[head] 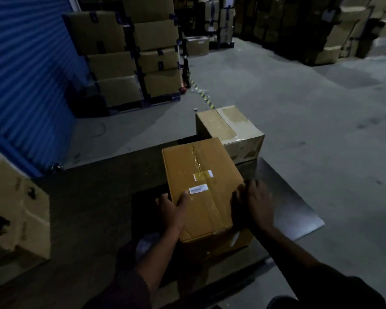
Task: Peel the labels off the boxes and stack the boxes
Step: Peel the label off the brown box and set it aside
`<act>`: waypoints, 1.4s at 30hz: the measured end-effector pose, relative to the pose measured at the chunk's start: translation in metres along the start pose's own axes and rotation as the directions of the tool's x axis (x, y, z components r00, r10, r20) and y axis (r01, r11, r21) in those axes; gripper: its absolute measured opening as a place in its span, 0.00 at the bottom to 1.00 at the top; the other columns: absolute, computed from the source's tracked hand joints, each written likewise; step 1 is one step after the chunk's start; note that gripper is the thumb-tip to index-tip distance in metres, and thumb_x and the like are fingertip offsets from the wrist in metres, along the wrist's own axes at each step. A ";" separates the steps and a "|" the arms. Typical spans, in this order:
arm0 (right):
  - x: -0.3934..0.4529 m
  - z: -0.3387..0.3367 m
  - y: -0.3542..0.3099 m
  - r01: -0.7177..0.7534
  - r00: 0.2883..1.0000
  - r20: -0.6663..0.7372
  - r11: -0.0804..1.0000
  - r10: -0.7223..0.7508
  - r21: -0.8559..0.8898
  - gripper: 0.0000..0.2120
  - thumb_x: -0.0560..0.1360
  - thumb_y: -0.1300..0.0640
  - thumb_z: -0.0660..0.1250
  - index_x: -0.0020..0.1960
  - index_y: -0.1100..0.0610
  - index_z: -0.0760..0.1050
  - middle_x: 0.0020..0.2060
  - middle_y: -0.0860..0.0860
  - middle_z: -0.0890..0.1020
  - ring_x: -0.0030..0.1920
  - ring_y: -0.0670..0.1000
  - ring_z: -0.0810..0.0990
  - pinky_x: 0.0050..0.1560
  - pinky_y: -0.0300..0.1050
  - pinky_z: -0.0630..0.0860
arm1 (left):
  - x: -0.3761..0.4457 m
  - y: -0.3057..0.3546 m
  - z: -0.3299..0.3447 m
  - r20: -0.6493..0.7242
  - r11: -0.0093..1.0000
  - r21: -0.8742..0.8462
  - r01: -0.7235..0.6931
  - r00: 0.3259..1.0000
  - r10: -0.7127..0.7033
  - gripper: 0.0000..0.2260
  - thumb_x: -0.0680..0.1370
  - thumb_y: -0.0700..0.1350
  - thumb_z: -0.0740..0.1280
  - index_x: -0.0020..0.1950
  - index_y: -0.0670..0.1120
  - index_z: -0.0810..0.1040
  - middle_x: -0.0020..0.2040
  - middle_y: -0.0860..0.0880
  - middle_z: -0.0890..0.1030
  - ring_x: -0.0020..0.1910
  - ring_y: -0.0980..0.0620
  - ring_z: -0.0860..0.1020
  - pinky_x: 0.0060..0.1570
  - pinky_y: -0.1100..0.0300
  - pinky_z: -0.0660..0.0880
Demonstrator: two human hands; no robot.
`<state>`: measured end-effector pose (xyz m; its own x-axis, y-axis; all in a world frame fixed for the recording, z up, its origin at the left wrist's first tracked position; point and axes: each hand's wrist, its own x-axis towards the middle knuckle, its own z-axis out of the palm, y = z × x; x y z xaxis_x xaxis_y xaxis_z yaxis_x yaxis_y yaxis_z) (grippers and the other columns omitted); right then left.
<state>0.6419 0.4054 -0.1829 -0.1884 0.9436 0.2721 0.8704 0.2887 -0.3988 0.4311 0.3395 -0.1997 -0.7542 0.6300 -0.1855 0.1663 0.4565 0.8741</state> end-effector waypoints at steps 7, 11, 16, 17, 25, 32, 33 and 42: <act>0.024 0.014 -0.039 0.222 0.947 0.174 0.942 -0.270 0.254 0.18 0.74 0.53 0.69 0.63 0.52 0.75 0.60 0.50 0.76 0.62 0.50 0.71 0.61 0.44 0.67 | 0.011 -0.001 -0.002 -0.002 0.999 -0.012 0.032 0.999 -0.032 0.40 0.64 0.72 0.62 0.68 0.48 0.70 0.64 0.46 0.72 0.61 0.44 0.75 0.59 0.42 0.75; 0.031 0.026 -0.057 0.238 0.938 0.189 0.935 -0.292 0.261 0.13 0.74 0.50 0.69 0.59 0.49 0.78 0.54 0.50 0.76 0.55 0.50 0.71 0.51 0.42 0.65 | 0.024 0.005 -0.003 -0.002 1.000 0.019 -0.014 1.000 0.014 0.29 0.73 0.62 0.67 0.69 0.48 0.69 0.66 0.45 0.70 0.64 0.43 0.73 0.60 0.41 0.74; 0.027 0.034 -0.066 0.251 0.946 0.152 0.945 -0.285 0.212 0.12 0.72 0.47 0.70 0.54 0.46 0.80 0.47 0.47 0.74 0.51 0.50 0.73 0.47 0.43 0.62 | 0.045 0.012 -0.003 0.024 0.997 0.053 -0.051 0.998 0.049 0.31 0.71 0.66 0.64 0.68 0.49 0.68 0.65 0.45 0.72 0.62 0.44 0.75 0.59 0.42 0.75; 0.026 0.036 -0.066 0.242 0.949 0.152 0.946 -0.277 0.215 0.11 0.72 0.46 0.71 0.54 0.46 0.80 0.46 0.46 0.73 0.50 0.49 0.72 0.47 0.43 0.62 | 0.050 0.011 -0.003 0.034 0.997 0.060 -0.054 0.998 0.052 0.32 0.71 0.67 0.63 0.68 0.49 0.68 0.66 0.45 0.72 0.62 0.44 0.75 0.59 0.42 0.75; 0.027 0.040 -0.080 0.313 0.905 0.242 0.934 -0.349 0.175 0.16 0.73 0.46 0.69 0.60 0.47 0.78 0.57 0.51 0.76 0.58 0.53 0.70 0.53 0.47 0.64 | 0.058 0.008 -0.001 0.032 0.996 0.011 -0.091 0.995 0.090 0.27 0.74 0.61 0.67 0.64 0.44 0.72 0.61 0.43 0.73 0.59 0.43 0.75 0.60 0.45 0.74; 0.036 0.041 -0.091 0.268 0.896 0.304 0.940 -0.324 0.211 0.25 0.68 0.35 0.58 0.55 0.47 0.80 0.50 0.53 0.76 0.52 0.54 0.72 0.51 0.49 0.70 | 0.062 0.008 -0.002 0.032 0.989 0.024 -0.147 0.989 0.146 0.24 0.76 0.55 0.68 0.66 0.41 0.71 0.63 0.41 0.71 0.62 0.42 0.72 0.61 0.50 0.69; 0.038 0.040 -0.090 0.261 0.893 0.319 0.943 -0.317 0.206 0.23 0.68 0.36 0.60 0.55 0.48 0.80 0.50 0.53 0.76 0.52 0.54 0.72 0.52 0.51 0.71 | 0.062 0.008 -0.002 0.031 0.989 0.025 -0.147 0.989 0.147 0.24 0.76 0.54 0.68 0.66 0.40 0.71 0.64 0.41 0.71 0.62 0.42 0.71 0.60 0.50 0.69; 0.043 0.036 -0.087 0.291 0.852 0.390 0.935 -0.350 0.203 0.21 0.72 0.39 0.63 0.58 0.50 0.78 0.52 0.56 0.75 0.55 0.55 0.71 0.52 0.49 0.71 | 0.067 0.002 0.001 0.026 0.986 0.027 -0.162 0.986 0.162 0.26 0.76 0.57 0.68 0.66 0.41 0.70 0.64 0.41 0.71 0.62 0.42 0.72 0.61 0.48 0.71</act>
<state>0.5412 0.4270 -0.1680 -0.6426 0.7657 0.0298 0.6666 0.5777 -0.4711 0.3819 0.3831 -0.2106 -0.7008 0.7113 -0.0530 0.3035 0.3646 0.8803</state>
